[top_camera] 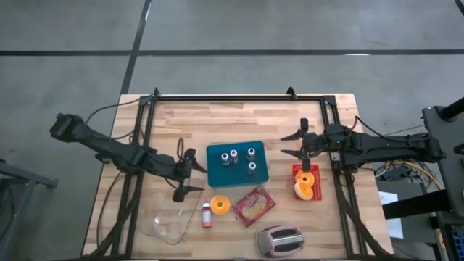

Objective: Pick & Place Food Item
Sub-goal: Put the pink donut into the red bin

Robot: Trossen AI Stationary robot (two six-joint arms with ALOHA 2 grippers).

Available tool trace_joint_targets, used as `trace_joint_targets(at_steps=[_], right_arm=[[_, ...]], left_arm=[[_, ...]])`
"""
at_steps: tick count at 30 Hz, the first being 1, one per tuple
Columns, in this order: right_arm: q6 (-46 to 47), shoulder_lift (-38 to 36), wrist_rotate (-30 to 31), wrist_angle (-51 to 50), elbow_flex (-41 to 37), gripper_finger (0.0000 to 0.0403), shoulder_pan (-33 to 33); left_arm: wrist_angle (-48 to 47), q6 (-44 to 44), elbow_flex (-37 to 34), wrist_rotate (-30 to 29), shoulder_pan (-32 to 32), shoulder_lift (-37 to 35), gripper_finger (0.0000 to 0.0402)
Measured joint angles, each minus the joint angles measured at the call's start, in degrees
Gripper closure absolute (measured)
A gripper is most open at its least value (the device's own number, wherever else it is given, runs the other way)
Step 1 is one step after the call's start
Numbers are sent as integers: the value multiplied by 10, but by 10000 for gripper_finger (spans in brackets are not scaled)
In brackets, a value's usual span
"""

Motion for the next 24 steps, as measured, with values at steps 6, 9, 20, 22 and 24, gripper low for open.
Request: trace_joint_targets(at_steps=[6, 9, 20, 22, 24], right_arm=[[6, -22, -3, -28, 0, 213, 2], [12, -38, -5, -42, 0, 213, 7], [29, -86, 17, -84, 0, 213, 39], [32, -91, 18, -89, 0, 213, 42], [33, -92, 19, -90, 0, 213, 45]], left_arm=[[0, -30, 46, -7, -17, 84, 94], [0, -43, 69, -9, -21, 124, 94], [-63, -72, 171, -42, -60, 222, 94], [-66, -83, 183, -48, -65, 236, 94], [-70, -103, 189, -56, -69, 250, 94]])
